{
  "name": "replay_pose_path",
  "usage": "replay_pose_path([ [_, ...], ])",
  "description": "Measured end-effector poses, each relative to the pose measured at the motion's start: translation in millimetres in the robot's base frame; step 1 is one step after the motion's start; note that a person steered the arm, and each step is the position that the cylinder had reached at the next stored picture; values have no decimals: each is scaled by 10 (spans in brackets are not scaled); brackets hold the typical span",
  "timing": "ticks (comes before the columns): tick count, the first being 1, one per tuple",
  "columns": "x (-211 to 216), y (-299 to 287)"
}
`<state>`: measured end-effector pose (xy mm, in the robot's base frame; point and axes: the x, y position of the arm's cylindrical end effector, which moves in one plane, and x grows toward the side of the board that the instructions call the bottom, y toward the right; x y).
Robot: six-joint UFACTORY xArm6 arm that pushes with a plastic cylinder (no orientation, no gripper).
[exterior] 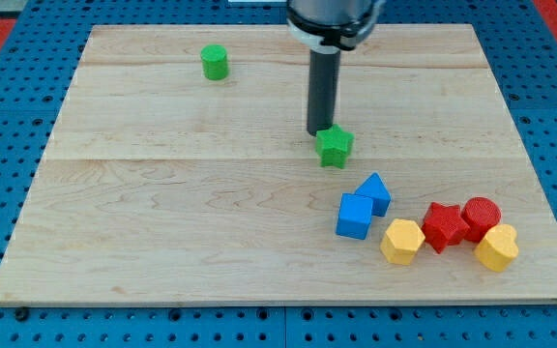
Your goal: Push the green circle to the left of the green star
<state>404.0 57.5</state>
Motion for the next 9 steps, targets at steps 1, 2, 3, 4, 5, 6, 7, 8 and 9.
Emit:
replay_pose_path([
  [1,219,140],
  [2,523,353],
  [3,67,-6],
  [4,-696,-307],
  [5,-1395,-733],
  [6,-1707,-1592],
  [7,-1271,-1637],
  [8,-841,-1000],
  [9,-290,-527],
])
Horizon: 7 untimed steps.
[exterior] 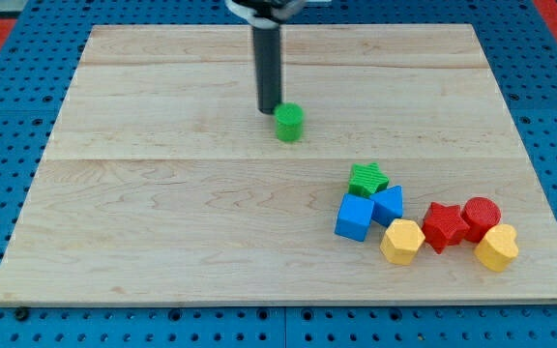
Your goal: Push the green circle to the left of the green star
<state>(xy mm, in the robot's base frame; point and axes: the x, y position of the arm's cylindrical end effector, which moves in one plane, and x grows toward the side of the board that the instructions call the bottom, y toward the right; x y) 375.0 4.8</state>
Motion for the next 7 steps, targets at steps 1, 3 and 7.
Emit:
replay_pose_path([
  [1,244,383],
  [3,812,667],
  [7,562,-42],
])
